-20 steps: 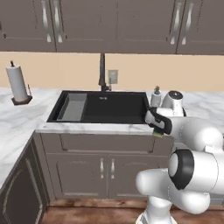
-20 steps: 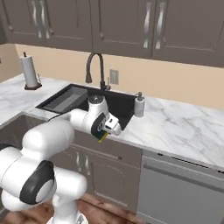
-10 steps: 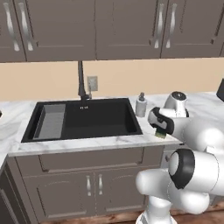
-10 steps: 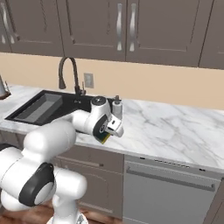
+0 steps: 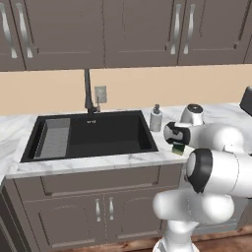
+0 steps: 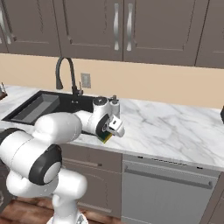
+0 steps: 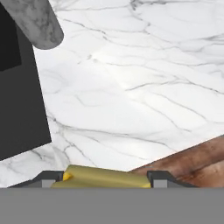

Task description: Restock the sink supplies by placing the sponge and soap dispenser on the counter and next to the sink. Make sure the soap dispenser is upright.

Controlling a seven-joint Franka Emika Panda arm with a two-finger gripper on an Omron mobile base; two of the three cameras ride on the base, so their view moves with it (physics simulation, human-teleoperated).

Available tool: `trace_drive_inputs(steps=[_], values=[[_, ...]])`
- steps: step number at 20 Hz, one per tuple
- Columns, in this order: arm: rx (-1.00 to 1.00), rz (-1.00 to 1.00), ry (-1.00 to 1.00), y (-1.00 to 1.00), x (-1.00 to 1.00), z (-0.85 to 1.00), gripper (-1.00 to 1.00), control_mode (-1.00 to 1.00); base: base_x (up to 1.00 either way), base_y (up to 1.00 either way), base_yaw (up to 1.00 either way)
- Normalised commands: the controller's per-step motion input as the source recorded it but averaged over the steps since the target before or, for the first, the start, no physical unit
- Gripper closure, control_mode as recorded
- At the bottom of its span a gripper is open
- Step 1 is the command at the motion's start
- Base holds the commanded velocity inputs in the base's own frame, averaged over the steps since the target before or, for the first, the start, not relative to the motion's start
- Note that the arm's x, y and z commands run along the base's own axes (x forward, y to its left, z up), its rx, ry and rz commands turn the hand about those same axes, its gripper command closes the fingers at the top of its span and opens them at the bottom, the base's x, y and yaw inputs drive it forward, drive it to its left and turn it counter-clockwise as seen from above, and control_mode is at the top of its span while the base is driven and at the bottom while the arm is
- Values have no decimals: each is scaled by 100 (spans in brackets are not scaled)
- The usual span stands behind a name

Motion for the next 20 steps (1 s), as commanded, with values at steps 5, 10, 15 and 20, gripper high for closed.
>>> trace_drive_inputs(steps=[5,10,15,20], values=[[0,-7,12,8,53,-11,100,-100,0,0,0],[0,-5,1,0,6,-1,100,-100,0,0,0],[0,-5,0,0,0,-15,100,-100,0,0,0],[0,-9,0,2,0,-22,100,-100,0,0,0]])
